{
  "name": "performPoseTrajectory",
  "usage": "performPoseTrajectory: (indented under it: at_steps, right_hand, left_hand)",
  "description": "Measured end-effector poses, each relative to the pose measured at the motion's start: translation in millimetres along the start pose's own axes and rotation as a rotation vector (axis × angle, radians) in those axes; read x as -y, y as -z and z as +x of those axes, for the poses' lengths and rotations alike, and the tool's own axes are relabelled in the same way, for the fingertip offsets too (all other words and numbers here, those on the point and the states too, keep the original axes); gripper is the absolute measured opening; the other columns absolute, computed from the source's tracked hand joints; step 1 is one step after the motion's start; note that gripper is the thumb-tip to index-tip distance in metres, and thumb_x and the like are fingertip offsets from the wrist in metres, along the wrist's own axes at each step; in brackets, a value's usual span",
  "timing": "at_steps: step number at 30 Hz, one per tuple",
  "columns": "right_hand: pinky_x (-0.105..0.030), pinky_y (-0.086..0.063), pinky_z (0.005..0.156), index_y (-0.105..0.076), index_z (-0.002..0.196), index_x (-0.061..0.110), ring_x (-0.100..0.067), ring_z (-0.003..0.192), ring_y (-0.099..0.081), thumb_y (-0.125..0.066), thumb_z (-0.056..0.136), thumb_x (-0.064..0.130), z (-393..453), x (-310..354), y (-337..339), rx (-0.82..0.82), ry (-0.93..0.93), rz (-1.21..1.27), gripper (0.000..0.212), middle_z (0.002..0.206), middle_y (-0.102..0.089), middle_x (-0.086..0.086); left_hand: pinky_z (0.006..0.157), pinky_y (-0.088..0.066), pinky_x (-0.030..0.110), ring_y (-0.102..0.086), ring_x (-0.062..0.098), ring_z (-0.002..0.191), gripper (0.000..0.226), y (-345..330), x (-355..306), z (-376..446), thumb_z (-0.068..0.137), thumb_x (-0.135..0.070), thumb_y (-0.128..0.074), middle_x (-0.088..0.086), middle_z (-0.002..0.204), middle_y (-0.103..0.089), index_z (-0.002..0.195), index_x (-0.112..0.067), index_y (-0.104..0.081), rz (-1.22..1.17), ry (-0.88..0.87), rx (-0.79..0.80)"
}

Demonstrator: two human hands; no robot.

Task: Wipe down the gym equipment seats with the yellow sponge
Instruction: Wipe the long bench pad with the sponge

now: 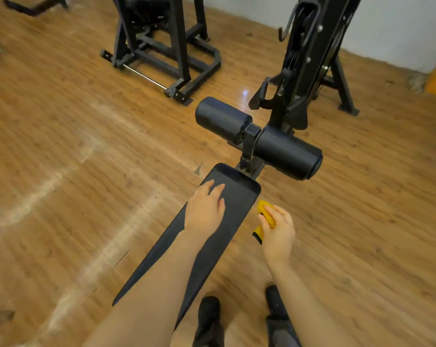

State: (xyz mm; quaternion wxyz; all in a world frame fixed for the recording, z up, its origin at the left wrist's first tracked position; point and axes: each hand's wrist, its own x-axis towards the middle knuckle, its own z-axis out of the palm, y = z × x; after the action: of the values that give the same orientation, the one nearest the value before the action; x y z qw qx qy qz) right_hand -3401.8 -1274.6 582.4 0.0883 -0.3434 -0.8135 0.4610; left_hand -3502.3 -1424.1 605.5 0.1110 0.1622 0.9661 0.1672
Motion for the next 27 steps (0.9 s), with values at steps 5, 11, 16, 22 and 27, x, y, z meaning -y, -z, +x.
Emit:
performPoseTrajectory:
  at_steps: [5,11,16,22,27]
  right_hand:
    - [-0.017,-0.032,0.098,-0.066,0.121,0.01,-0.017,0.114,-0.052,-0.064,0.091,0.017,-11.0,-6.6,-22.8,-0.109,-0.072,0.022,0.031,0.126,-0.057,-0.005]
    - [-0.014,-0.029,0.096,-0.065,0.122,0.01,-0.004,0.107,-0.045,-0.065,0.09,0.016,2.1,-33.2,-37.2,-0.176,-0.091,-0.007,0.032,0.124,-0.057,-0.003]
    - [-0.017,-0.031,0.098,-0.064,0.123,0.011,-0.012,0.113,-0.051,-0.065,0.09,0.017,39.8,-66.8,-53.2,-0.181,-0.175,0.002,0.034,0.124,-0.057,-0.002]
    - [-0.017,-0.032,0.1,-0.065,0.123,0.013,-0.01,0.113,-0.051,-0.067,0.088,0.017,92.3,-119.4,-95.8,-0.159,-0.269,0.085,0.035,0.126,-0.057,-0.003]
    - [-0.024,-0.037,0.102,-0.064,0.123,0.015,-0.013,0.111,-0.054,-0.066,0.089,0.018,134.3,-165.3,-142.5,-0.152,-0.321,0.158,0.034,0.122,-0.059,-0.004]
  left_hand:
    - [0.108,-0.037,0.037,-0.036,0.02,0.136,0.043,-10.8,25.6,21.6,0.1,-0.028,-0.044,0.004,0.15,-0.038,0.143,-0.022,-0.044,-0.001,-0.11,0.023]
    - [0.109,-0.037,0.038,-0.036,0.02,0.137,0.044,-49.0,43.8,46.0,0.1,-0.026,-0.046,0.005,0.151,-0.039,0.143,-0.021,-0.045,0.001,-0.185,0.064]
    - [0.11,-0.037,0.039,-0.033,0.02,0.139,0.045,-94.9,46.8,79.1,0.1,-0.028,-0.045,0.005,0.151,-0.038,0.144,-0.021,-0.043,0.014,-0.222,0.082]
    - [0.106,-0.036,0.04,-0.039,0.024,0.135,0.043,-158.1,44.2,123.5,0.099,-0.028,-0.048,0.007,0.147,-0.043,0.141,-0.02,-0.048,0.033,-0.244,0.077]
    - [0.104,-0.038,0.042,-0.04,0.026,0.135,0.043,-216.3,51.9,163.9,0.1,-0.029,-0.046,0.009,0.147,-0.043,0.142,-0.019,-0.047,0.064,-0.271,0.078]
